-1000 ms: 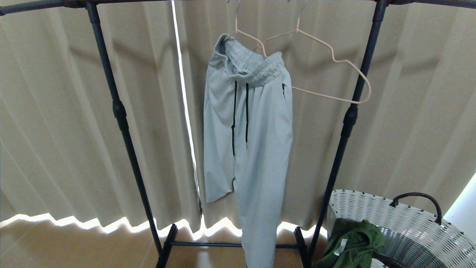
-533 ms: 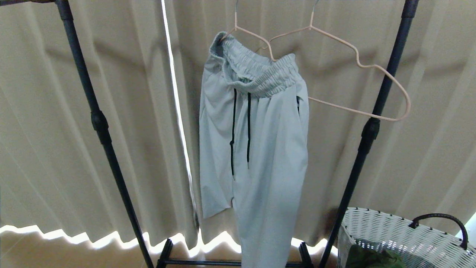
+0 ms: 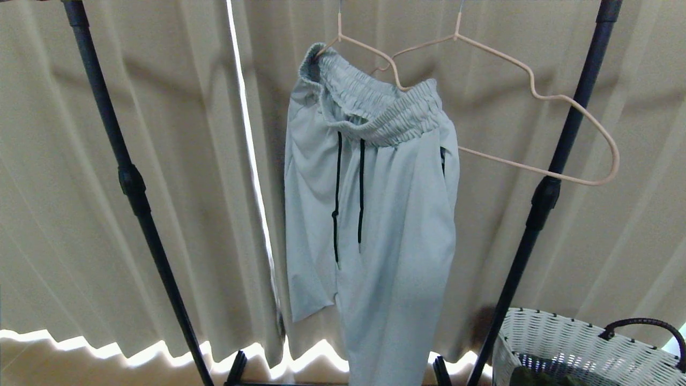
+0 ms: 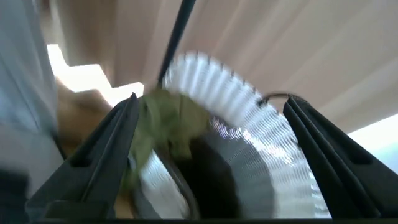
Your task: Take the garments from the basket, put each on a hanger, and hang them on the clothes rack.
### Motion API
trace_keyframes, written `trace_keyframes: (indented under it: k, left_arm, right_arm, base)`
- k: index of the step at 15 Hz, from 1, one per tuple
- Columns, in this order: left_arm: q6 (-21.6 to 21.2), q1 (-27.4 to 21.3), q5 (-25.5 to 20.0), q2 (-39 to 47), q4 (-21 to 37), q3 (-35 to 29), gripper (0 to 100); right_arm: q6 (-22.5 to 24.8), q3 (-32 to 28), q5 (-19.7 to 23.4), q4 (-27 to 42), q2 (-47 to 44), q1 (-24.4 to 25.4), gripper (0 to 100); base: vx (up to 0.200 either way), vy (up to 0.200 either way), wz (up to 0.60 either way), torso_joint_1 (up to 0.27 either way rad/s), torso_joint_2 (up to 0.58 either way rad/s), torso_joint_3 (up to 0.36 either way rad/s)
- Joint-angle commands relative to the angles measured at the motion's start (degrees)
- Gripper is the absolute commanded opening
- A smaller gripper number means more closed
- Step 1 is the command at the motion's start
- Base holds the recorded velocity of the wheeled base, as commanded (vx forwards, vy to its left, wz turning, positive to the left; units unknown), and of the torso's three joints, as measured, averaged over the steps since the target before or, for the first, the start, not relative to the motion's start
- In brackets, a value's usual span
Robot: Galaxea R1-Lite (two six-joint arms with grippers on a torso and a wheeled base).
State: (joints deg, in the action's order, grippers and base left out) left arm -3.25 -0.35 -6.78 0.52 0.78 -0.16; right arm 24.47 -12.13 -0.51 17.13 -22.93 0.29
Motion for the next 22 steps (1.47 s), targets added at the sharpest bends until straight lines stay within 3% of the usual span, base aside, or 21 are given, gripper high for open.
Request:
trace_keyframes:
  k: [1, 3, 5, 8, 11, 14, 17, 22]
  left_arm:
    - [0.0, 0.0, 0.0, 0.1, 0.0, 0.0, 100]
    - [0.0, 0.0, 0.0, 0.1, 0.0, 0.0, 100]
    - [0.1, 0.1, 0.0, 0.1, 0.0, 0.0, 100]
    - [0.1, 0.0, 0.1, 0.1, 0.0, 0.0, 100]
    - [0.2, 0.0, 0.1, 0.1, -0.1, 0.0, 100]
    - [0.1, 0.0, 0.1, 0.1, -0.1, 0.0, 100]
    - [0.2, 0.0, 0.1, 0.1, -0.1, 0.0, 100]
    - [0.2, 0.0, 0.1, 0.1, -0.1, 0.0, 100]
  right_arm:
    - [8.3, 0.8, -0.2, -0.7, -17.5, 0.1, 100]
    - [11.0, 2.2, 0.0, -4.2, -23.5, 0.2, 100]
    - [13.8, 5.0, 0.1, -12.8, -33.5, 0.2, 100]
    - [13.8, 7.5, 0.1, -22.8, -43.9, 0.2, 100]
    - [13.8, 6.9, 0.2, -25.0, -52.8, 0.7, 100]
    - [13.7, 7.4, 0.1, -33.6, -60.2, 0.7, 100]
    - [13.7, 7.7, 0.0, -40.0, -65.0, 0.7, 100]
    - [13.6, 7.6, -0.2, -44.1, -67.2, 0.1, 100]
  base:
    - [0.0, 0.0, 0.0, 0.0, 0.0, 0.0]
    - [0.0, 0.0, 0.0, 0.0, 0.0, 0.0]
    - [0.0, 0.0, 0.0, 0.0, 0.0, 0.0]
    - [0.0, 0.0, 0.0, 0.0, 0.0, 0.0]
    - [0.0, 0.0, 0.0, 0.0, 0.0, 0.0]
    - [0.0, 0.0, 0.0, 0.0, 0.0, 0.0]
    - [0.0, 0.0, 0.0, 0.0, 0.0, 0.0]
    - [0.0, 0.0, 0.0, 0.0, 0.0, 0.0]
